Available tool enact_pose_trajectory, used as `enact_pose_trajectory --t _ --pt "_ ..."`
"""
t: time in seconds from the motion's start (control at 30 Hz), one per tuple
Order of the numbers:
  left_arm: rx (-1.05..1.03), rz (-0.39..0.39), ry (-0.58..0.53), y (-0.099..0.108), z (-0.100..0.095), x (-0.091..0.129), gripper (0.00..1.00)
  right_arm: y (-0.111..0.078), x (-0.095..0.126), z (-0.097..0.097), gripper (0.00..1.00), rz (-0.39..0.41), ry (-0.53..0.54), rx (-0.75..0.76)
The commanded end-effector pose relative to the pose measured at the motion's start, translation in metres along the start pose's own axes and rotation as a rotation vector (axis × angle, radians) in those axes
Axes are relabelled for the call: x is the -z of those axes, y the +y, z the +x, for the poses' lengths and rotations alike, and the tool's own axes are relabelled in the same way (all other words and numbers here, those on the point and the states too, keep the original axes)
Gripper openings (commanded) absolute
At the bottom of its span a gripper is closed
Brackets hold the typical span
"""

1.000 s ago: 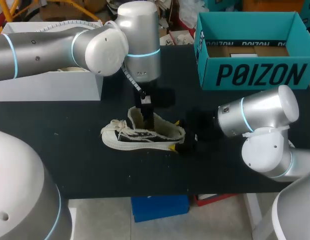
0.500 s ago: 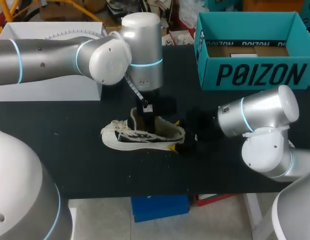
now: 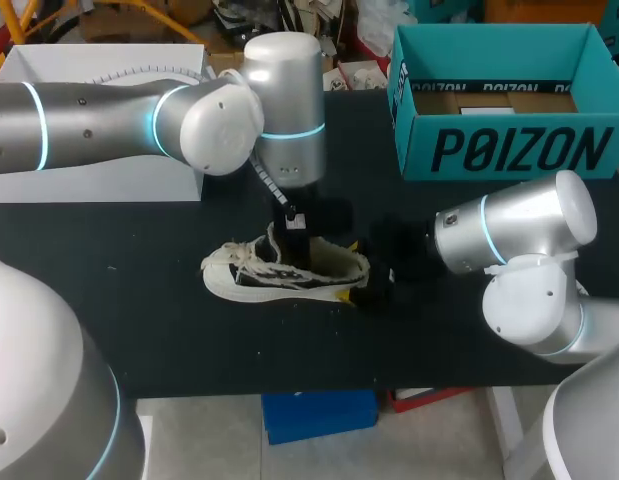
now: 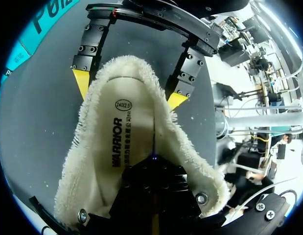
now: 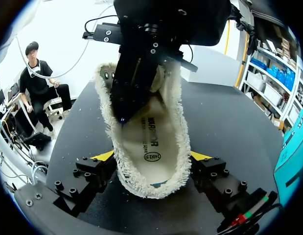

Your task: Take the shoe out of the shoebox, open the shoe tongue, remove and reinsert the insole, then place the shoe into the shoebox

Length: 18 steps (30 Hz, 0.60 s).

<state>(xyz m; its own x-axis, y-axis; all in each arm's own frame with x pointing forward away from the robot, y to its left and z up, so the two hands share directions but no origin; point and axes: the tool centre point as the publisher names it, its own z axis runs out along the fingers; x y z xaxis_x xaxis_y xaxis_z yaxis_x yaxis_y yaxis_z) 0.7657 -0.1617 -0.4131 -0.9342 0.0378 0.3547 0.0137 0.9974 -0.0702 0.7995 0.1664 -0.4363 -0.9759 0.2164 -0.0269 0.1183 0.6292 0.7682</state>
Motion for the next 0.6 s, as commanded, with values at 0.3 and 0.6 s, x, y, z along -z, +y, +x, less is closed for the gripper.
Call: enact_pose_trajectory --t 0.3,0.6 --pt "0.025 -0.049 -0.074 0.0012 -0.0007 -0.0122 0.33 -0.0016 0.0001 -0.0005 0.0 0.001 -0.003 -0.002" --pt "0.063 -0.154 -0.207 0.0065 -0.0046 -0.0187 0.31 -0.0016 0.0001 -0.0005 0.0 0.001 -0.003 -0.002"
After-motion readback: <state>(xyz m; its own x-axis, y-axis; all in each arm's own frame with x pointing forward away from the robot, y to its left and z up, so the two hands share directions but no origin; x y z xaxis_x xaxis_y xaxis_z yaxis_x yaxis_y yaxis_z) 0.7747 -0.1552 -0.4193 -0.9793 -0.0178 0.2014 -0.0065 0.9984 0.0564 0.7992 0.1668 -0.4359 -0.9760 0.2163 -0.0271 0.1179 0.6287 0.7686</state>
